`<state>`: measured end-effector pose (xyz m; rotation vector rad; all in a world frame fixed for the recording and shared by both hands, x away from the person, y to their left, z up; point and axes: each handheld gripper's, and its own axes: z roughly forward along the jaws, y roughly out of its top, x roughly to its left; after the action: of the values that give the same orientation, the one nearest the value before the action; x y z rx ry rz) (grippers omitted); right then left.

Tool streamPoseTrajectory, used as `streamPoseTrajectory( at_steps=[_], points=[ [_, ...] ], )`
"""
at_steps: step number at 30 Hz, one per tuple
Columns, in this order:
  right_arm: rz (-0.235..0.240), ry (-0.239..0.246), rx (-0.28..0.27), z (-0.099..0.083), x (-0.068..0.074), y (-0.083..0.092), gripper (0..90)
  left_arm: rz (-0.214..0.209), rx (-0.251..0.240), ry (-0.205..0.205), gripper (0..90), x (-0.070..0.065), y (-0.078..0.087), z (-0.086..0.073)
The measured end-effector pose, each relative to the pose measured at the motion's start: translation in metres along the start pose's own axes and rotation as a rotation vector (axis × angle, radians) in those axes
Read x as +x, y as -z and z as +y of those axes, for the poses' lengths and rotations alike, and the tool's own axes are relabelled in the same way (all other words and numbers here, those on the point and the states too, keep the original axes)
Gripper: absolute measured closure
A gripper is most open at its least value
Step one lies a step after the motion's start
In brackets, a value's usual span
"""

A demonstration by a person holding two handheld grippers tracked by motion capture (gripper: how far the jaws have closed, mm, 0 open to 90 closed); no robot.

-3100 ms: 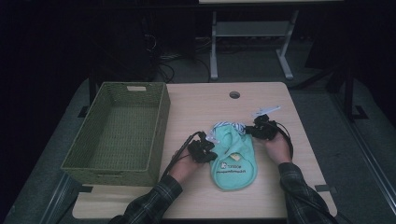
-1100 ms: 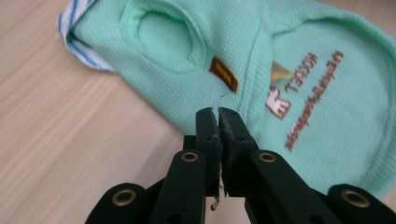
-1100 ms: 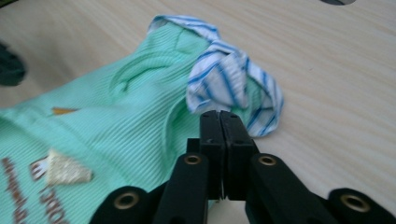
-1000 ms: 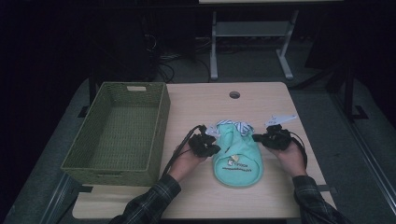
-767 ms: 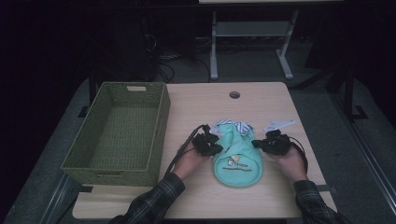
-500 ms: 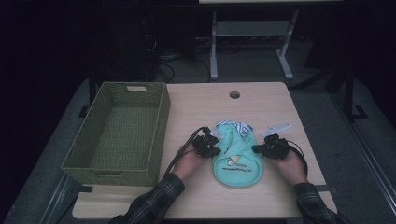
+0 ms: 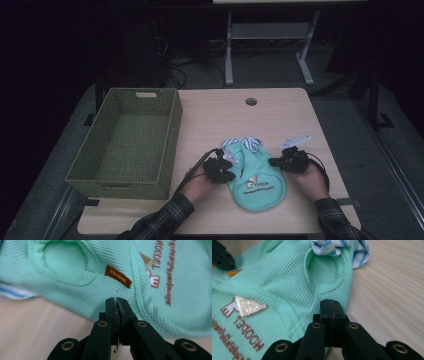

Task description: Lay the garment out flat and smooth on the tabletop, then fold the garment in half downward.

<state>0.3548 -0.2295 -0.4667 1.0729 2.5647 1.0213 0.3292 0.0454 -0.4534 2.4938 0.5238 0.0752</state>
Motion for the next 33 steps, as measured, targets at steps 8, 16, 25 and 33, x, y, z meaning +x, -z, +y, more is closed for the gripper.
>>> streamPoseTrajectory(
  at_steps=[8,16,25,33],
  points=[
    [0.014,0.022,0.001,0.002,0.006,-0.003,89.6,-0.053,-0.001,-0.008,87.7,-0.019,0.001,-0.003],
    [0.015,0.019,-0.013,0.002,0.009,0.003,89.6,-0.042,-0.026,0.025,85.4,-0.009,0.006,-0.001],
    [0.034,0.006,-0.058,-0.001,0.016,0.018,89.6,-0.003,-0.072,0.058,84.0,0.014,0.023,0.006],
    [0.059,0.024,-0.070,-0.002,0.027,0.023,89.6,0.031,-0.098,0.106,68.7,0.037,0.029,0.013]
  ],
)
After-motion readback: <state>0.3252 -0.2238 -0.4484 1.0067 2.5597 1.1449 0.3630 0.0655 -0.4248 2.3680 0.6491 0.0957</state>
